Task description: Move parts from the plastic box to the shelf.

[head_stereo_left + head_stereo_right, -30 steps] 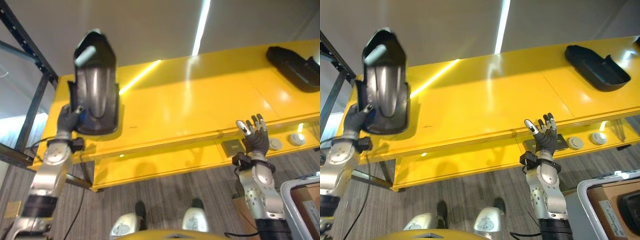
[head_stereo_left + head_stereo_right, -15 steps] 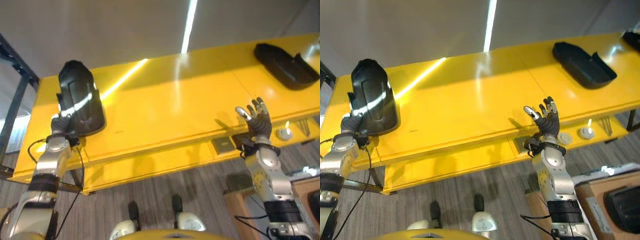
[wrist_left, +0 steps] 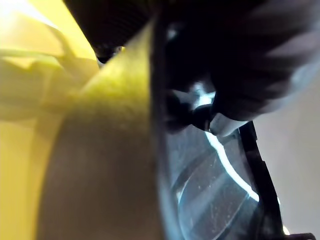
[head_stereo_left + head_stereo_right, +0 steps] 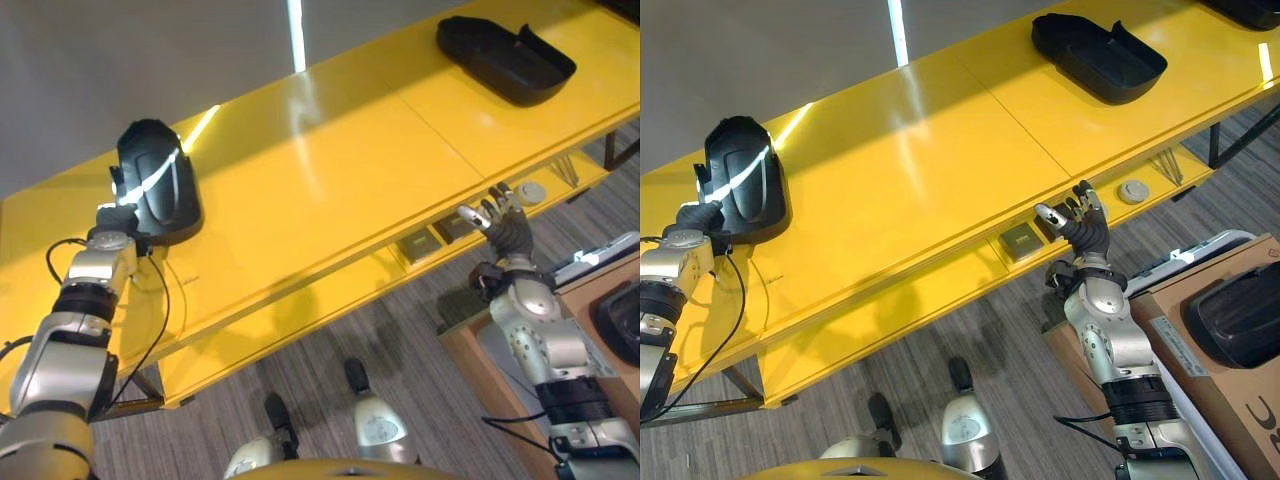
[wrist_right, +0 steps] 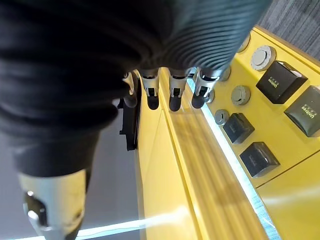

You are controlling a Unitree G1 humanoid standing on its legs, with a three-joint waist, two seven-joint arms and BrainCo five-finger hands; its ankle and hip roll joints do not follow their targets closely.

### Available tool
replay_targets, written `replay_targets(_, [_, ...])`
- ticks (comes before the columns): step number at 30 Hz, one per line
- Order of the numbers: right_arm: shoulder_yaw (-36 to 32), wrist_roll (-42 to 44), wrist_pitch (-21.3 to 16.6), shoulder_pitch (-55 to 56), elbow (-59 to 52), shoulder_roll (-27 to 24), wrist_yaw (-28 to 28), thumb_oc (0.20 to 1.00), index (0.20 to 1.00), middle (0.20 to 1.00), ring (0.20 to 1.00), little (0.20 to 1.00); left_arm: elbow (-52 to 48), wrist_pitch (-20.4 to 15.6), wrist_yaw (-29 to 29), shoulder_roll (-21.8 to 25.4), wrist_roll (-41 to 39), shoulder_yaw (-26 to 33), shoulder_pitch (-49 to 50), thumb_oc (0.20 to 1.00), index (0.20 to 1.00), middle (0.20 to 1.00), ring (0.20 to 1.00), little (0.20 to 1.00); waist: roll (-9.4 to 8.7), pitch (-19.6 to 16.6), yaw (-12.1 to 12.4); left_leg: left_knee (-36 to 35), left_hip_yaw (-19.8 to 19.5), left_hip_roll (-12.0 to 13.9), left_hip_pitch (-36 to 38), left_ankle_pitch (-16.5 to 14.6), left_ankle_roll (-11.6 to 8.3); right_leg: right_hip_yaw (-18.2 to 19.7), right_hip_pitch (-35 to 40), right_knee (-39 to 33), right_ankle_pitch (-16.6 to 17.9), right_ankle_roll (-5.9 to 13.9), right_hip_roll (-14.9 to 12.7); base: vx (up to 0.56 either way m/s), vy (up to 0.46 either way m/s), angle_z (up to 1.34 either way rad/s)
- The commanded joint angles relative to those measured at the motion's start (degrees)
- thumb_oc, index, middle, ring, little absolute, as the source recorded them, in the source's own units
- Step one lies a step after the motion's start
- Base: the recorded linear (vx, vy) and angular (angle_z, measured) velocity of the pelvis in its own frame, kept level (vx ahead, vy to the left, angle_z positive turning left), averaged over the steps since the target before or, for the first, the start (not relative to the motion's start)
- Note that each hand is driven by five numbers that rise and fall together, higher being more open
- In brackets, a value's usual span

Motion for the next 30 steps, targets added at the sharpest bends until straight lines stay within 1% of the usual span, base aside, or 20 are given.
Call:
replay_targets(1, [-0.8, 1.0, -1.6, -0.3, -3.1, -0.1, 0.9, 1.000, 1.000, 1.000, 1.000, 1.000, 3.7, 0.8, -1.5, 4.4, 3.1, 0.2, 2.8, 0.200, 0.200, 0.200, 0.200, 0.200, -2.08, -3.1, 2.1, 2.6, -0.9, 1.5, -0.4, -0.6, 0.15, 0.5, -0.4, 2.0, -2.3, 1.21, -2.5, 0.03, -0.011, 0.04])
replay_targets(4, [-1.4, 0.6, -1.0, 1.4, -4.0, 0.3, 0.9, 1.000, 1.000, 1.000, 1.000, 1.000, 1.9, 0.7, -3.4, 5.0, 5.1, 1.7, 5.8, 0.200, 0.200, 0.200, 0.200, 0.200, -1.91, -3.5, 2.9, 2.8, -1.1, 1.4, 0.2, -0.9, 0.30, 0.1, 0.5, 1.9, -2.5, 1.35, -2.8, 0.04, -0.006, 0.02])
replay_targets(7, [-2.0, 0.4, -1.0, 3.2, -4.4, 0.9, 0.5, 1.000, 1.000, 1.000, 1.000, 1.000, -0.1, 1.7, -4.8, 4.8, 6.7, 3.4, 9.9, 0.200, 0.200, 0.200, 0.200, 0.200, -1.70, -3.9, 3.8, 2.8, -1.4, 1.2, 0.8, -1.2, 0.50, -0.3, 1.4, 1.7, -2.6, 1.46, -3.0, 0.03, 0.002, 0.06])
replay_targets(9, [-2.2, 0.8, -1.0, 3.5, -4.6, 0.9, 0.0, 1.000, 1.000, 1.000, 1.000, 1.000, -0.1, 1.5, -5.6, 4.9, 6.5, 4.1, 11.6, 0.200, 0.200, 0.200, 0.200, 0.200, -1.68, -3.9, 4.2, 2.8, -1.6, 1.2, 1.0, -1.3, 0.60, -0.5, 1.7, 1.6, -2.7, 1.51, -3.1, 0.01, 0.004, 0.13])
replay_targets(10, [-2.5, 0.9, -0.8, 3.7, -4.9, 1.0, -0.2, 1.000, 1.000, 1.000, 1.000, 1.000, -0.5, 0.8, -6.3, 4.8, 7.4, 4.7, 13.0, 0.200, 0.200, 0.200, 0.200, 0.200, -1.65, -4.0, 4.5, 2.7, -1.7, 1.1, 1.2, -1.4, 0.63, -0.6, 2.0, 1.5, -2.7, 1.55, -3.2, 0.00, 0.007, 0.11])
replay_targets(14, [-2.5, 0.4, -0.5, 4.1, -5.4, 1.3, 0.0, 1.000, 1.000, 1.000, 1.000, 1.000, -1.5, 0.0, -6.6, 4.2, 7.5, 5.4, 14.7, 0.200, 0.200, 0.200, 0.200, 0.200, -1.60, -4.1, 4.9, 2.6, -1.8, 1.0, 1.4, -1.4, 0.70, -0.8, 2.3, 1.3, -2.8, 1.58, -3.2, 0.00, 0.004, 0.03])
replay_targets(16, [-2.8, -0.2, -0.5, 5.0, -5.7, 1.9, 0.1, 1.000, 1.000, 1.000, 1.000, 1.000, -3.6, 0.3, -6.5, 2.6, 8.2, 6.4, 17.5, 0.200, 0.200, 0.200, 0.200, 0.200, -1.63, -4.3, 5.5, 2.4, -2.0, 1.0, 1.7, -1.4, 0.76, -1.2, 2.8, 1.0, -2.7, 1.63, -3.3, 0.00, 0.000, 0.00])
replay_targets(18, [-2.8, -0.1, -0.7, 5.0, -5.6, 2.0, -0.1, 1.000, 1.000, 1.000, 1.000, 1.000, -3.9, 0.1, -6.1, 2.1, 7.9, 6.4, 18.2, 0.200, 0.200, 0.200, 0.200, 0.200, -1.69, -4.4, 5.7, 2.4, -2.1, 1.0, 1.7, -1.4, 0.74, -1.3, 2.9, 0.9, -2.7, 1.68, -3.3, 0.00, -0.003, 0.02])
replay_targets(25, [-2.6, -0.1, 0.1, 4.8, -5.7, 2.0, -0.4, 1.000, 1.000, 1.000, 1.000, 1.000, -3.4, -0.9, -6.2, 1.4, 7.1, 7.0, 18.6, 0.200, 0.200, 0.200, 0.200, 0.200, -1.77, -4.7, 5.8, 1.9, -1.9, 1.2, 2.1, -1.4, 0.67, -1.4, 3.1, 0.9, -2.9, 1.72, -3.3, 0.00, -0.002, 0.01])
replay_targets(26, [-2.6, -0.3, 0.0, 5.0, -5.6, 2.0, -0.4, 1.000, 1.000, 1.000, 1.000, 1.000, -3.6, -1.0, -6.9, 1.3, 7.3, 6.9, 18.9, 0.473, 0.473, 0.473, 0.473, 0.473, -1.75, -4.8, 5.8, 2.0, -1.9, 1.2, 2.1, -1.4, 0.61, -1.4, 3.1, 0.8, -2.9, 1.75, -3.3, 0.00, 0.000, 0.00])
replay_targets(27, [-2.6, -0.2, -0.1, 5.0, -5.4, 2.0, -0.3, 1.000, 1.000, 1.000, 1.000, 1.000, -3.8, -1.0, -7.2, 1.2, 7.5, 6.9, 18.9, 1.000, 1.000, 1.000, 1.000, 1.000, -1.76, -4.8, 5.9, 2.0, -1.9, 1.2, 2.2, -1.4, 0.63, -1.4, 3.2, 0.8, -2.9, 1.75, -3.3, 0.00, 0.000, 0.00])
replay_targets(30, [-2.6, -0.3, -0.4, 5.1, -5.2, 2.0, -0.5, 1.000, 1.000, 1.000, 1.000, 1.000, -4.2, -1.2, -6.9, 1.0, 6.9, 6.9, 19.0, 1.000, 1.000, 1.000, 1.000, 1.000, -1.76, -4.9, 6.0, 1.9, -1.9, 1.2, 2.3, -1.4, 0.60, -1.5, 3.3, 0.6, -2.9, 1.78, -3.3, 0.00, 0.000, 0.00])
